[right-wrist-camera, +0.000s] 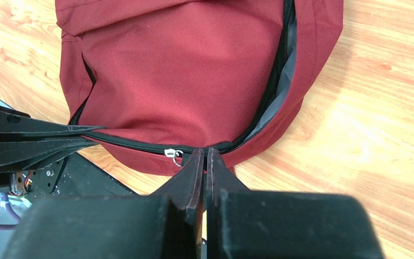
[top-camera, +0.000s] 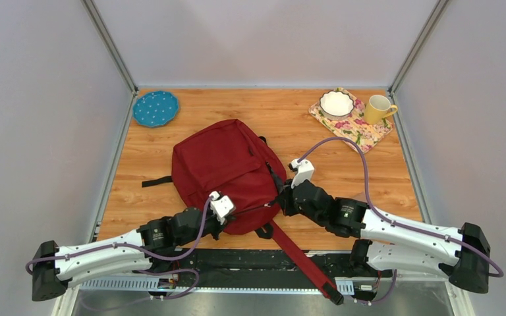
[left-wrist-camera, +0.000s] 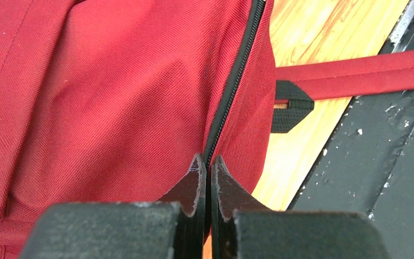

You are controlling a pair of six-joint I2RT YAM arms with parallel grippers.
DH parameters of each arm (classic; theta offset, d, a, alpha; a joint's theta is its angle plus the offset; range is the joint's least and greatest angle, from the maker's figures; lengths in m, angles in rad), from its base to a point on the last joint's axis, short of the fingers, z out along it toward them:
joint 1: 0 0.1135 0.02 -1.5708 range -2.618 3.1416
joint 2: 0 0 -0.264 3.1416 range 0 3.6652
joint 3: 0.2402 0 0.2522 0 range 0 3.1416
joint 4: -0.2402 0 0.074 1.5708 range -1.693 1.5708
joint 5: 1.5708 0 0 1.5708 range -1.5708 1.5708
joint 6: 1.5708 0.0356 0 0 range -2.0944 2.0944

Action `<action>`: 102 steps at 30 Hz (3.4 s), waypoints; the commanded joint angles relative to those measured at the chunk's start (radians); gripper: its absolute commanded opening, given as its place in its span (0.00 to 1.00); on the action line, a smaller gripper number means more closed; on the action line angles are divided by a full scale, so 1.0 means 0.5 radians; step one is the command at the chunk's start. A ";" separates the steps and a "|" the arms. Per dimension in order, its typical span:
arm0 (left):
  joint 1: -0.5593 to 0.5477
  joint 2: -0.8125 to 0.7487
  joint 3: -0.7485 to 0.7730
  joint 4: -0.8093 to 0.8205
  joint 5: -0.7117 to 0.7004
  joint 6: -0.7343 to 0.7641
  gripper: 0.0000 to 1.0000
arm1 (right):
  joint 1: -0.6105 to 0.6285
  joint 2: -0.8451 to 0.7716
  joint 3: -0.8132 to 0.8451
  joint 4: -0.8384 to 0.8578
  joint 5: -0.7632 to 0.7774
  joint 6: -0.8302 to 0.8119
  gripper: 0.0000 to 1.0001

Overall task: Pack the student bag
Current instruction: Zip the student bag at the center of the board.

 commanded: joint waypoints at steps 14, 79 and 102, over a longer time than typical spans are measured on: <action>0.001 0.008 0.373 -0.074 0.197 0.038 0.73 | -0.026 -0.138 -0.131 0.203 -0.133 0.074 0.00; -0.005 0.858 0.548 0.631 0.749 0.085 0.77 | -0.247 -0.463 -0.408 0.409 -0.470 0.068 0.00; -0.072 0.994 0.058 1.132 0.587 -0.222 0.00 | -0.397 -0.479 -0.346 0.344 -0.258 0.065 0.00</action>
